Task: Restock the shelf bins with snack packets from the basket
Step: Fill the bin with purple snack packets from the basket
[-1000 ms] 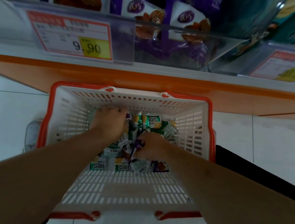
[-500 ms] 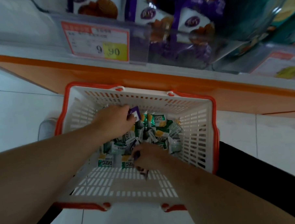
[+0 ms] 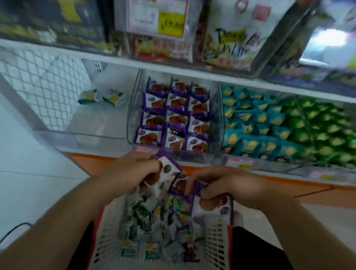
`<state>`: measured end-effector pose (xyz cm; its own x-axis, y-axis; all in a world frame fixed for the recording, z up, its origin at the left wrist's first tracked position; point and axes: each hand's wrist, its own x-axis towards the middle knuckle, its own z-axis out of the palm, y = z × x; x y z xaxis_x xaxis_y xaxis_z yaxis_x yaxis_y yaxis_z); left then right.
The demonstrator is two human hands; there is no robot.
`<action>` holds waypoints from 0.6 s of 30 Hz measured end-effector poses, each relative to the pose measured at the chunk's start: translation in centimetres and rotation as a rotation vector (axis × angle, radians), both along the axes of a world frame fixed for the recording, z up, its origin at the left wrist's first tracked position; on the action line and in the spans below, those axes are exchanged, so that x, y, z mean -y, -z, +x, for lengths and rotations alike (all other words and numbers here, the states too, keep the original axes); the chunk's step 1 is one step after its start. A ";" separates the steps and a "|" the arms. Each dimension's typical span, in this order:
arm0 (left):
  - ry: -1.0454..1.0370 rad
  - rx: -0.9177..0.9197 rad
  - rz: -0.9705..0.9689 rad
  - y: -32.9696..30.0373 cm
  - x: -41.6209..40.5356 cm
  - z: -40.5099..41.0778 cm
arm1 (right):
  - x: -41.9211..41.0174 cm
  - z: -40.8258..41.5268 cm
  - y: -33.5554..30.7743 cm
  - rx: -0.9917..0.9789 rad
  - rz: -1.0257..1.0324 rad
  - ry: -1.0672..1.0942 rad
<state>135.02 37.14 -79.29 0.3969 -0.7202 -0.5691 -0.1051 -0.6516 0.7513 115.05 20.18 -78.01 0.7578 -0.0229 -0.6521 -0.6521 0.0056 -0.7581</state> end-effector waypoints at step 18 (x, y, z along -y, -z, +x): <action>0.063 1.137 0.014 -1.0 9.1 5.4 | 4.8 9.0 -1.4 0.165 -0.566 0.189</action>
<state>140.40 28.05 -78.27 0.6514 -0.7534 0.0896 -0.7536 -0.6287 0.1921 124.06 15.41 -76.64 0.7970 -0.4742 -0.3740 -0.5527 -0.3230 -0.7682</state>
